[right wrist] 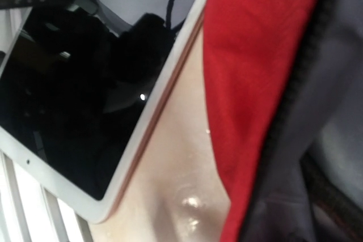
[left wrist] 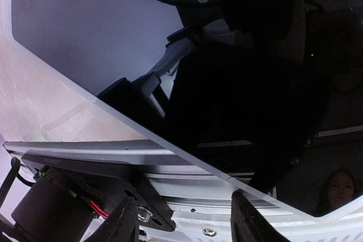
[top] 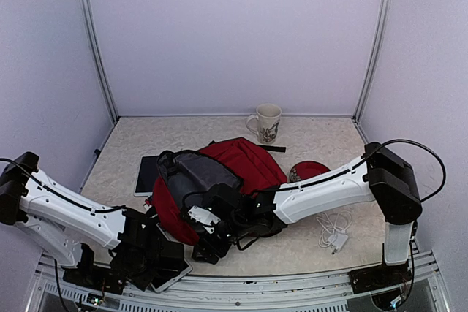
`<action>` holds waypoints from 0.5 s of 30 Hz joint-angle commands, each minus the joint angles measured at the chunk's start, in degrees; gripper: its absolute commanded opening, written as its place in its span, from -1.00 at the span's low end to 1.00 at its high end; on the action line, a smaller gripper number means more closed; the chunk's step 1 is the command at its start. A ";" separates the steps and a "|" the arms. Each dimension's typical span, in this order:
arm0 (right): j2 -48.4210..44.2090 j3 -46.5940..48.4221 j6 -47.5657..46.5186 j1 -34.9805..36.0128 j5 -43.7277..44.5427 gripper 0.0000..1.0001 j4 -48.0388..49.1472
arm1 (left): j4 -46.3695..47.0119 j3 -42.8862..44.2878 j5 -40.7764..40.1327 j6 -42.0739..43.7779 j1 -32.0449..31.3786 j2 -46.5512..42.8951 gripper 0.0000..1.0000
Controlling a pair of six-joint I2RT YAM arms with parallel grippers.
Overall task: Pack the student bag
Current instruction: Move the pen to the corner of the board.
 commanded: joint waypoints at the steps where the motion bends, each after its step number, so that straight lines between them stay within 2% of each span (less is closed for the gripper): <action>1: -1.98 -1.96 2.05 -0.68 -1.81 0.56 1.72 | 7.05 -2.97 0.68 1.72 0.19 -0.14 0.13; 5: -4.75 -5.77 5.42 -3.65 -3.10 0.56 4.58 | 14.90 1.82 -4.87 1.22 0.15 2.05 0.28; 8: -7.72 -8.83 7.23 -6.54 -3.10 0.54 5.85 | 22.08 4.51 -7.48 4.26 1.53 8.20 0.29; 12: -11.39 -11.43 7.97 -8.28 -0.44 0.53 3.83 | 24.64 12.41 -11.66 8.45 3.16 16.89 0.25; 15: -14.26 -13.44 8.98 -8.98 1.97 0.53 2.13 | 25.16 20.25 -14.03 11.27 3.39 19.80 0.24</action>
